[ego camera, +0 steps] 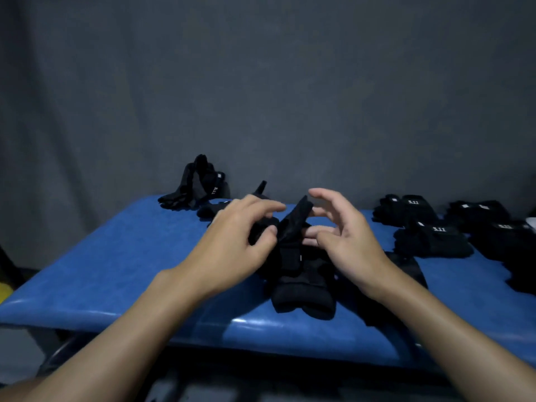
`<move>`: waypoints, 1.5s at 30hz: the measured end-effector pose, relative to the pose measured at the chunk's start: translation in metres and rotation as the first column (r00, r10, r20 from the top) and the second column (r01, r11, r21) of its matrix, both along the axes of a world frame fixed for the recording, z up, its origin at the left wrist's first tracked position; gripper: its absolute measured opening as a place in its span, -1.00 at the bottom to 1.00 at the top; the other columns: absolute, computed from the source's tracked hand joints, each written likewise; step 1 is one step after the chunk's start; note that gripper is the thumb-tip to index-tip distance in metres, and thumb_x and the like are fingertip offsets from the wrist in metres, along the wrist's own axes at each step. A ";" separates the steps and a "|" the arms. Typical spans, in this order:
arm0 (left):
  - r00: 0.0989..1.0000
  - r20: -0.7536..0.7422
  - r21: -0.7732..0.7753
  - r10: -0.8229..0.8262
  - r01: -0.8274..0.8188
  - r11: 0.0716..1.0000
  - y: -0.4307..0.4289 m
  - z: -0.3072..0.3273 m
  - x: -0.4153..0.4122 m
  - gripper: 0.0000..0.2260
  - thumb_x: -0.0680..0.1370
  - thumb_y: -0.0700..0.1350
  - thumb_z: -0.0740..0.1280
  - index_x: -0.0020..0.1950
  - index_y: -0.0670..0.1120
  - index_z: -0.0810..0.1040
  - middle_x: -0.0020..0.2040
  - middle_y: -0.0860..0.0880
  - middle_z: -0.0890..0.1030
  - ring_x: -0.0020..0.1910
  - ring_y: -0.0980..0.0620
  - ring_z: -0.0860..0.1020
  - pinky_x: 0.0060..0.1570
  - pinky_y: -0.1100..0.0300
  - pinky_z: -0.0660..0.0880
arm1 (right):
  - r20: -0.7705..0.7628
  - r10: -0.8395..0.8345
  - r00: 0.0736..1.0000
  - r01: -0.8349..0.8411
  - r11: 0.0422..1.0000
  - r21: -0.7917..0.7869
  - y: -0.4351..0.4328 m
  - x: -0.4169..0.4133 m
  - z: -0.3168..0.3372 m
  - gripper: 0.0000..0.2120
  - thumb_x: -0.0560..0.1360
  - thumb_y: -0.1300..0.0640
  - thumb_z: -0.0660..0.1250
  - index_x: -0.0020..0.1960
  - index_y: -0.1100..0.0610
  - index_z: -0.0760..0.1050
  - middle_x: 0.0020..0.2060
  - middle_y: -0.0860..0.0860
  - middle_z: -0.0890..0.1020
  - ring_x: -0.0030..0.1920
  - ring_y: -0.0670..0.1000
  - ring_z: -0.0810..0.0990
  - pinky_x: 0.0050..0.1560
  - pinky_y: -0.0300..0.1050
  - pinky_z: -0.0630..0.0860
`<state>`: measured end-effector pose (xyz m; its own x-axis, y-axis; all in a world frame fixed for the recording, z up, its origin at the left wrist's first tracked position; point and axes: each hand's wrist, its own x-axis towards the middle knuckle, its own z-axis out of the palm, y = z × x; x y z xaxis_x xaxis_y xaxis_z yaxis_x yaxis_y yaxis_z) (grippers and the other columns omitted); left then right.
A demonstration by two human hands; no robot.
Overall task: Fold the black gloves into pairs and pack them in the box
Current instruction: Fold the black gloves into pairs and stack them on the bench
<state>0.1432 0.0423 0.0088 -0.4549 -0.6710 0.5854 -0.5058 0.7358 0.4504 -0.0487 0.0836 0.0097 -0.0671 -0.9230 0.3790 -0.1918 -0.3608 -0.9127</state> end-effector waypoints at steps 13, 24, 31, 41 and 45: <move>0.978 0.208 -0.052 0.022 -0.012 0.999 0.007 -0.005 -0.025 -0.55 0.55 0.10 0.11 0.45 0.19 0.42 0.29 0.21 0.44 0.21 0.22 0.43 0.23 0.13 0.29 | 0.004 0.067 0.998 -0.067 0.998 0.021 0.002 -0.014 -0.005 -0.40 0.51 0.52 0.06 0.39 -0.03 0.24 0.15 -0.04 0.57 0.09 0.08 0.64 0.21 -0.07 0.55; 0.999 -0.032 -0.030 -0.011 0.010 0.999 0.005 0.000 -0.016 -0.57 0.56 0.05 0.17 0.41 0.01 0.49 0.32 0.18 0.46 0.30 0.06 0.47 0.32 -0.03 0.41 | -0.337 -0.074 0.939 0.082 0.997 0.010 0.000 -0.025 -0.011 -0.64 0.48 0.39 0.23 -0.01 -0.04 0.60 0.36 -0.18 0.34 0.09 -0.19 0.54 0.00 -0.31 0.48; 0.981 -0.151 -0.071 -0.121 0.111 0.991 0.006 0.006 -0.010 -0.67 0.57 -0.16 0.25 0.32 -0.14 0.56 0.26 0.16 0.54 0.28 0.24 0.49 0.28 0.35 0.36 | -0.342 -0.070 0.937 0.075 0.997 0.000 -0.006 -0.024 -0.013 -0.59 0.46 0.39 0.25 0.06 -0.09 0.59 0.38 -0.30 0.30 0.15 -0.19 0.48 -0.02 -0.33 0.42; 0.974 -0.226 -0.034 0.030 -0.039 0.999 0.001 0.006 -0.005 -0.62 0.54 -0.06 0.28 0.34 -0.12 0.56 0.28 0.19 0.47 0.29 0.43 0.37 0.29 0.48 0.26 | -0.305 -0.151 0.940 0.093 0.976 -0.197 -0.005 -0.020 0.004 -0.61 0.39 0.46 0.30 0.06 0.06 0.58 0.09 -0.17 0.56 0.22 -0.16 0.44 0.17 -0.51 0.26; 0.987 -0.149 -0.136 0.064 -0.084 0.987 0.001 0.011 -0.003 -0.67 0.53 -0.04 0.28 0.27 -0.05 0.57 0.47 0.04 0.33 0.46 0.13 0.31 0.43 0.02 0.29 | -0.230 -0.087 0.969 0.031 0.971 -0.237 -0.004 -0.017 0.010 -0.67 0.37 0.43 0.24 0.03 0.16 0.60 0.08 -0.05 0.59 0.16 -0.12 0.57 0.25 -0.28 0.42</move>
